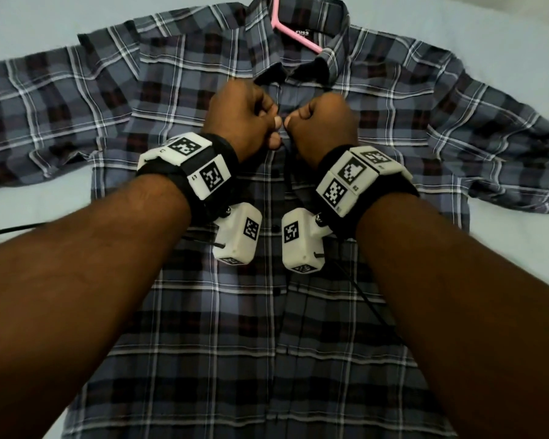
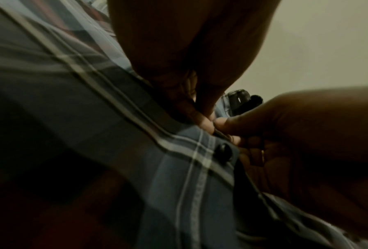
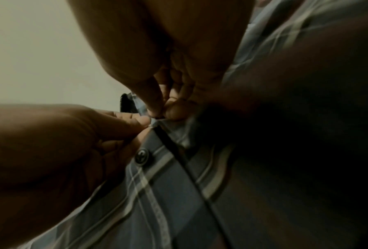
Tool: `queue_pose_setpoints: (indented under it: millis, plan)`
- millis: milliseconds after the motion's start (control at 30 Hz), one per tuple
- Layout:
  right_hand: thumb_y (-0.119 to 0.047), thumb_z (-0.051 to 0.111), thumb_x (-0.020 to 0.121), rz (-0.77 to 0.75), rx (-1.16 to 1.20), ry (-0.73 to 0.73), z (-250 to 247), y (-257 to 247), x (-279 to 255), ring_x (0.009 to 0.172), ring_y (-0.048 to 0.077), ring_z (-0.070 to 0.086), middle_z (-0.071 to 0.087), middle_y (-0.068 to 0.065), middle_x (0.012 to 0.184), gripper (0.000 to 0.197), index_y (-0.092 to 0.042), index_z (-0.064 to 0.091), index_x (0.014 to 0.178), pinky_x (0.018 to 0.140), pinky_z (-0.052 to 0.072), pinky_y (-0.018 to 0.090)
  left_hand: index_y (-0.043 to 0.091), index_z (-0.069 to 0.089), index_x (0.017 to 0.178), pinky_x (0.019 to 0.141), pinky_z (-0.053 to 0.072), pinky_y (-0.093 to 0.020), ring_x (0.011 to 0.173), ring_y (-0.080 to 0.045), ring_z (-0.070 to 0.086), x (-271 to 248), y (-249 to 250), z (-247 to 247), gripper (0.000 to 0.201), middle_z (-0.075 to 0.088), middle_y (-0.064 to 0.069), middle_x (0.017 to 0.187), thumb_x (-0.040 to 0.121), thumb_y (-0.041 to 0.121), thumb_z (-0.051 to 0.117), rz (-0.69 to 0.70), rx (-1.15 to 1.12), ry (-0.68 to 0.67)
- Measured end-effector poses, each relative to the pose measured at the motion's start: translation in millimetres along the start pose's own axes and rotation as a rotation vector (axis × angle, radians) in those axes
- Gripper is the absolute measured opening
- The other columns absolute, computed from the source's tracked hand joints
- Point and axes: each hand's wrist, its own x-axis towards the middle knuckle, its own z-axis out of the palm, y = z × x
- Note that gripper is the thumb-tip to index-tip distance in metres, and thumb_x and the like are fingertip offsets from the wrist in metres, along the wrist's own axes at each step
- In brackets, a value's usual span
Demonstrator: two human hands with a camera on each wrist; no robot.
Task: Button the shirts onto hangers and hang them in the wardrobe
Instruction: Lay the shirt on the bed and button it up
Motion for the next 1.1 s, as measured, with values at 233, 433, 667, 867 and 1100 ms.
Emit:
queue_pose_setpoints:
  millis: [233, 433, 667, 867, 1100]
  plan:
    - [-0.025, 0.062, 0.085, 0.024, 0.017, -0.105, 0, -3, 0, 0.076, 0.027, 0.066, 0.066, 0.01, 0.078, 0.021, -0.005, 0.067, 0.083, 0.064, 0.056, 0.035, 0.016, 0.059, 0.076, 0.053, 0.053, -0.016, 0.05, 0.0, 0.066, -3, -7, 2, 0.025, 0.063, -0.008, 0.071, 0.093, 0.0, 0.067, 0.042, -0.083, -0.01]
    - [-0.027, 0.058, 0.093, -0.083, -0.103, -0.142, 0, -6, -7, 0.094, 0.032, 0.065, 0.065, 0.013, 0.089, 0.018, -0.011, 0.064, 0.086, 0.071, 0.046, 0.034, 0.01, 0.067, 0.082, 0.062, 0.06, -0.025, 0.057, -0.006, 0.07, -4, -9, 0, 0.011, 0.07, -0.004, 0.069, 0.092, 0.005, 0.068, 0.03, -0.047, 0.013]
    - [-0.019, 0.051, 0.096, -0.165, -0.161, -0.059, 4, -2, -13, 0.095, 0.033, 0.063, 0.067, 0.015, 0.094, 0.02, -0.007, 0.063, 0.085, 0.071, 0.043, 0.032, 0.015, 0.064, 0.07, 0.052, 0.055, -0.023, 0.05, -0.005, 0.067, 1, -5, -3, 0.021, 0.066, 0.002, 0.056, 0.083, 0.0, 0.071, -0.011, -0.056, -0.023]
    - [-0.019, 0.061, 0.089, -0.079, -0.033, -0.098, -3, -3, -5, 0.075, 0.035, 0.07, 0.066, 0.019, 0.075, 0.04, -0.015, 0.041, 0.055, 0.069, 0.058, 0.047, 0.015, 0.062, 0.079, 0.058, 0.057, -0.026, 0.054, -0.013, 0.069, 0, -15, -2, 0.029, 0.061, -0.001, 0.057, 0.083, -0.013, 0.066, 0.026, -0.268, -0.049]
    - [-0.019, 0.055, 0.097, -0.079, -0.053, -0.154, 4, 3, -2, 0.074, 0.027, 0.051, 0.042, 0.007, 0.062, 0.043, -0.015, 0.037, 0.059, 0.063, 0.038, 0.033, 0.02, 0.056, 0.103, 0.07, 0.057, -0.035, 0.071, -0.016, 0.071, -3, -11, -5, 0.026, 0.068, 0.005, 0.075, 0.086, 0.001, 0.058, 0.173, 0.036, -0.021]
